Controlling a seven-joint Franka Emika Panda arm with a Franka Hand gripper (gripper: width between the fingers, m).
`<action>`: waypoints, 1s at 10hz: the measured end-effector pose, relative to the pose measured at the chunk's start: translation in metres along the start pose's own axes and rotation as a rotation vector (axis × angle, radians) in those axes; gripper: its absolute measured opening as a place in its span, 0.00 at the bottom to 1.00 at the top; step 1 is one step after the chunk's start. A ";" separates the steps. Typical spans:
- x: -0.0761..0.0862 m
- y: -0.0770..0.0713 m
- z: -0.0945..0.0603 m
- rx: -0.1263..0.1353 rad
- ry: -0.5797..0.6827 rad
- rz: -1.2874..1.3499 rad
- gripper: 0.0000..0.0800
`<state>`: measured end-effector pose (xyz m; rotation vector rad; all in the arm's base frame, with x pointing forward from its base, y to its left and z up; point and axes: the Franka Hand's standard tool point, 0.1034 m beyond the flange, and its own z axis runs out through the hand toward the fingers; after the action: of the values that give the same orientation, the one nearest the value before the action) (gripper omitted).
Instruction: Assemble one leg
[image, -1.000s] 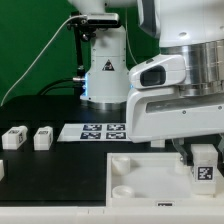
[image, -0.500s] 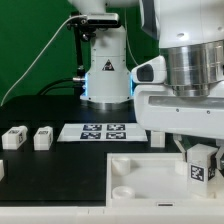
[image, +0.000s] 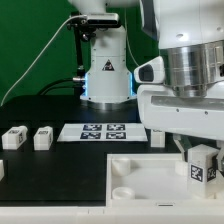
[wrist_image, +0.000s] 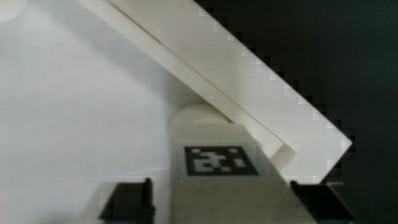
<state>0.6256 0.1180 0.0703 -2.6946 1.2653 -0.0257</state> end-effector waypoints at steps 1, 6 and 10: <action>-0.001 0.002 0.000 -0.029 -0.012 -0.157 0.76; 0.003 0.001 0.004 -0.133 -0.076 -0.923 0.81; 0.000 0.000 0.001 -0.123 -0.106 -1.236 0.81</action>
Offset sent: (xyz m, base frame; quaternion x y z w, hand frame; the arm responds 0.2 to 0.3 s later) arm 0.0103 -0.0068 -0.0032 -0.0760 -0.0205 -0.3980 0.9140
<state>0.6259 0.1182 0.0696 -3.0280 -0.5602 0.0447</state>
